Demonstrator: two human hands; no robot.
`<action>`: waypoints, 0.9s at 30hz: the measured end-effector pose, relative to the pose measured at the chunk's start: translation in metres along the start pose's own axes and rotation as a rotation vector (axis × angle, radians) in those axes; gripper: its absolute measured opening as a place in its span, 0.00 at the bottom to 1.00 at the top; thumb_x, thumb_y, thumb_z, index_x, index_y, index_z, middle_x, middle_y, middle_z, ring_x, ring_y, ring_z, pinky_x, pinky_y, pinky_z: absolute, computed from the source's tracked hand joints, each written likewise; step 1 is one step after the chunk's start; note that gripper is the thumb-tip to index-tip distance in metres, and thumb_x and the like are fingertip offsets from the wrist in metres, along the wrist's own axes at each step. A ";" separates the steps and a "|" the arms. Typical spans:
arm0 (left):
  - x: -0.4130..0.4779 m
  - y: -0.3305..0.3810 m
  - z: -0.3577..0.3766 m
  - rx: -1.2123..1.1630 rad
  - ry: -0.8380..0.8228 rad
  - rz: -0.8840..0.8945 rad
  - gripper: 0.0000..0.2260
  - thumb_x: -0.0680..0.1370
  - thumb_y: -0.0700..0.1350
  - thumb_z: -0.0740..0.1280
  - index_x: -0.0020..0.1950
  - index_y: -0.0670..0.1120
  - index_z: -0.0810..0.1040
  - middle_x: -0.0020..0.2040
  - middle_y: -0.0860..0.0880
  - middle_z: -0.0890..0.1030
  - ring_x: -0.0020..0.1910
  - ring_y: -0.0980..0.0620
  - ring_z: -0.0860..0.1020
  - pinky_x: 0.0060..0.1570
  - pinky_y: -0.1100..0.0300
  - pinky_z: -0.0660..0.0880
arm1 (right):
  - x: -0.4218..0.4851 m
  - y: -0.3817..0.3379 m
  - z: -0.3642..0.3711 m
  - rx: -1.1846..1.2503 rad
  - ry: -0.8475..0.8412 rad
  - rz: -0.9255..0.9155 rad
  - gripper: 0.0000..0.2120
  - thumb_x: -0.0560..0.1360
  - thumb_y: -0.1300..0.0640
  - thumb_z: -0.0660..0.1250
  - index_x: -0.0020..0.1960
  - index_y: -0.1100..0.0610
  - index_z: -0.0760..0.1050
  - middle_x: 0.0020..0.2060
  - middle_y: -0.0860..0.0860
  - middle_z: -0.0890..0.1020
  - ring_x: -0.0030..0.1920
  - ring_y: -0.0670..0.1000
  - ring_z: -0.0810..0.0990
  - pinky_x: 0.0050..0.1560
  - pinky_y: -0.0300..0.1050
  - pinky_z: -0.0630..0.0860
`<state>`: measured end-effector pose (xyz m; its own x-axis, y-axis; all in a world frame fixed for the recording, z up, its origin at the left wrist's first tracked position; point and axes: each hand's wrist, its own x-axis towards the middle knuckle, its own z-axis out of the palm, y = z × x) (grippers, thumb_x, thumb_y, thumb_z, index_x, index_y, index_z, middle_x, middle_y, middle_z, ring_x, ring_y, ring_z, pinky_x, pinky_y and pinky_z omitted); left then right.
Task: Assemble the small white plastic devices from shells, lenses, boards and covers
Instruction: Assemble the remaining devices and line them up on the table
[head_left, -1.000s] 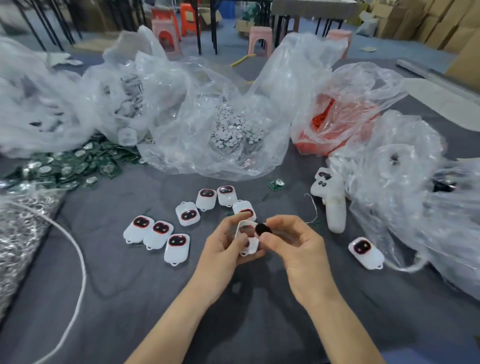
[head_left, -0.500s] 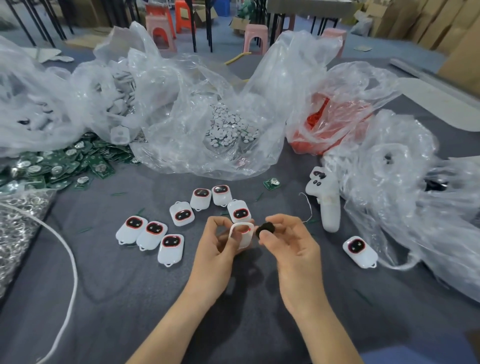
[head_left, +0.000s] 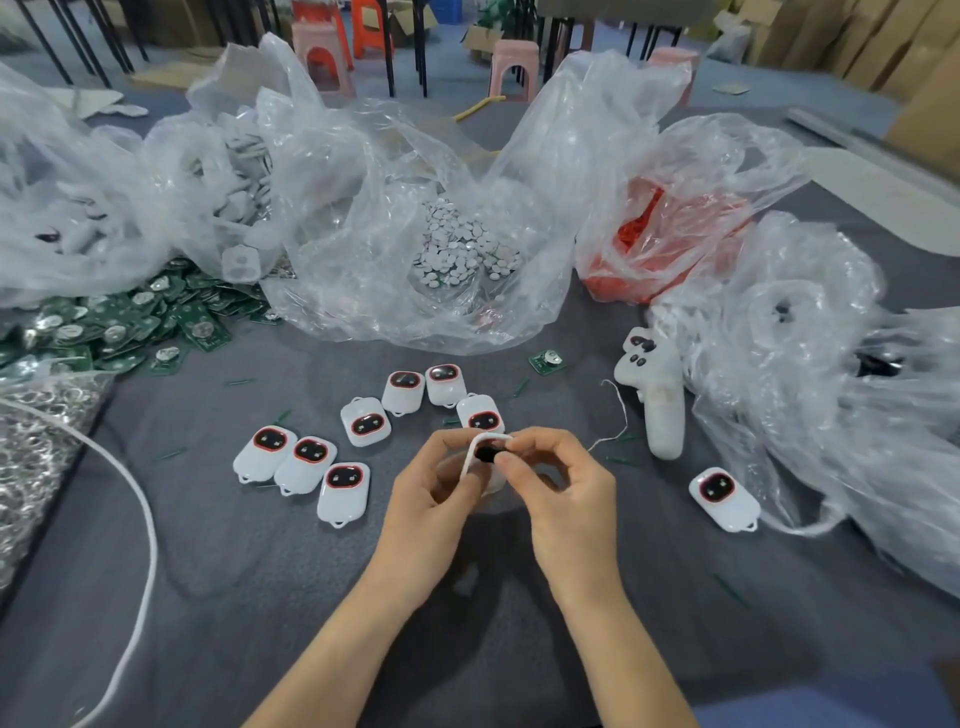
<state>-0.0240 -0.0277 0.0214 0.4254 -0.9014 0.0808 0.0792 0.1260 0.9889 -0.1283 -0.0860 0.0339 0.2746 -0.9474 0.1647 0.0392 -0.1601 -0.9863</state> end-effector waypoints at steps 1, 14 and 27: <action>-0.001 0.000 0.001 -0.024 -0.003 0.007 0.12 0.80 0.33 0.62 0.54 0.48 0.79 0.50 0.46 0.84 0.52 0.47 0.82 0.49 0.61 0.78 | 0.001 0.002 -0.002 0.019 -0.024 0.009 0.09 0.70 0.68 0.72 0.42 0.55 0.79 0.40 0.48 0.83 0.42 0.45 0.82 0.45 0.37 0.76; -0.015 -0.009 0.001 0.427 -0.034 0.522 0.26 0.76 0.29 0.61 0.60 0.59 0.66 0.69 0.49 0.74 0.73 0.47 0.66 0.67 0.50 0.68 | -0.010 0.014 -0.026 -0.444 -0.068 -0.786 0.08 0.76 0.64 0.66 0.54 0.57 0.75 0.49 0.50 0.75 0.51 0.43 0.76 0.54 0.33 0.72; -0.018 -0.012 0.001 0.385 0.019 0.634 0.16 0.78 0.35 0.61 0.60 0.52 0.66 0.69 0.51 0.73 0.70 0.45 0.71 0.66 0.53 0.70 | -0.016 0.017 -0.021 -0.448 -0.059 -0.962 0.06 0.80 0.62 0.63 0.56 0.60 0.73 0.53 0.52 0.77 0.51 0.50 0.79 0.54 0.39 0.76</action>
<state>-0.0337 -0.0132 0.0083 0.3005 -0.6961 0.6520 -0.5070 0.4624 0.7274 -0.1522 -0.0798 0.0143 0.3626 -0.3547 0.8618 -0.0894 -0.9337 -0.3467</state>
